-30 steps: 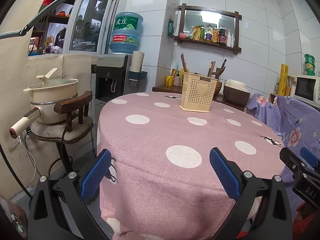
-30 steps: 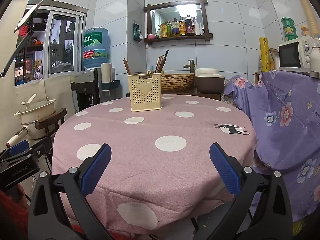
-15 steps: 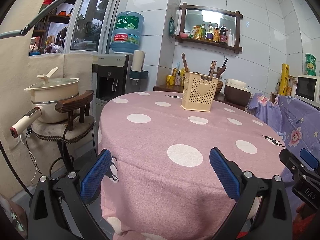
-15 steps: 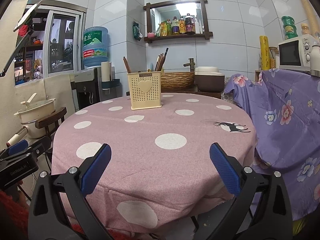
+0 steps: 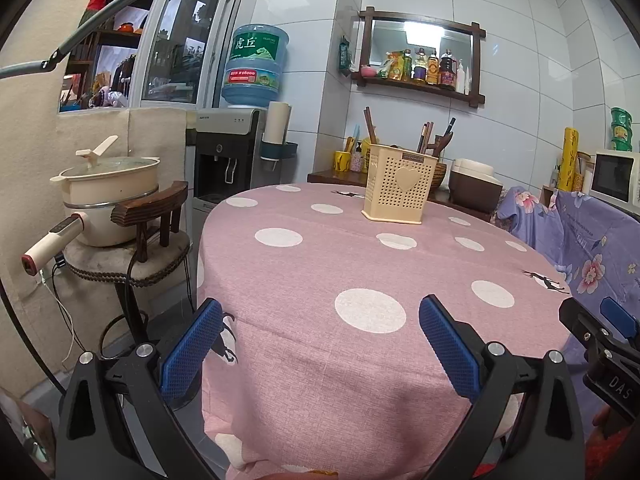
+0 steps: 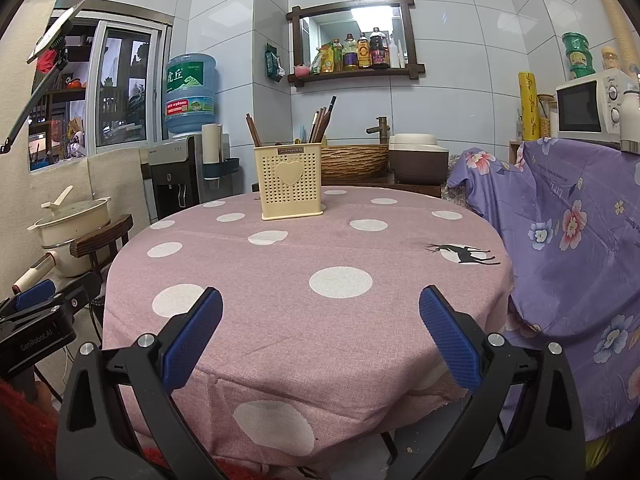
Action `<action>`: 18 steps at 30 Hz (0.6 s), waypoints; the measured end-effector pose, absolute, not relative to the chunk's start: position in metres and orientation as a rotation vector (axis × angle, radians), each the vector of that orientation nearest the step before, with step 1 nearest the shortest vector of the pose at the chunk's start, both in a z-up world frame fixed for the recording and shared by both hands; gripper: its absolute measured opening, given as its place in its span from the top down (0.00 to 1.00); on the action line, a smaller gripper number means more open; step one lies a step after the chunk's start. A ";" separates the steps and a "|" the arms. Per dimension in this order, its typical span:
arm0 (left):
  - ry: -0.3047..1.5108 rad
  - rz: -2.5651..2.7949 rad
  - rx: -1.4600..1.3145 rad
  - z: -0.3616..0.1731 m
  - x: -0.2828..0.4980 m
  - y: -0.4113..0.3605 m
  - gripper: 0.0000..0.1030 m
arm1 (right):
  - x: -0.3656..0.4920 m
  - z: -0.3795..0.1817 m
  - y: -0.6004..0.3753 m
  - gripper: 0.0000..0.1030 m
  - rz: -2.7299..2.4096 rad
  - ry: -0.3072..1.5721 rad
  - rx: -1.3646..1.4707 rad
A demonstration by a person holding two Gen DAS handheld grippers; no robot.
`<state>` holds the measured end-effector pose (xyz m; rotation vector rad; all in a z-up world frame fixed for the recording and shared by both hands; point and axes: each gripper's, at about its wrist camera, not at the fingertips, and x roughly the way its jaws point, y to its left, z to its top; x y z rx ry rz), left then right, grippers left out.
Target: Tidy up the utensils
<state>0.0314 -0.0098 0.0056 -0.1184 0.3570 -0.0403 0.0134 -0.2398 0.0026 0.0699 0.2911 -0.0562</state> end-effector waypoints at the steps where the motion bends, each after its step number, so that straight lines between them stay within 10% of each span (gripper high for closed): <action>1: 0.358 -0.042 -0.118 0.006 0.032 -0.010 0.05 | 0.013 0.002 -0.240 0.06 -0.056 0.291 0.070; 18: 0.362 -0.037 -0.123 0.003 0.031 -0.009 0.05 | 0.012 0.000 -0.239 0.06 -0.055 0.297 0.071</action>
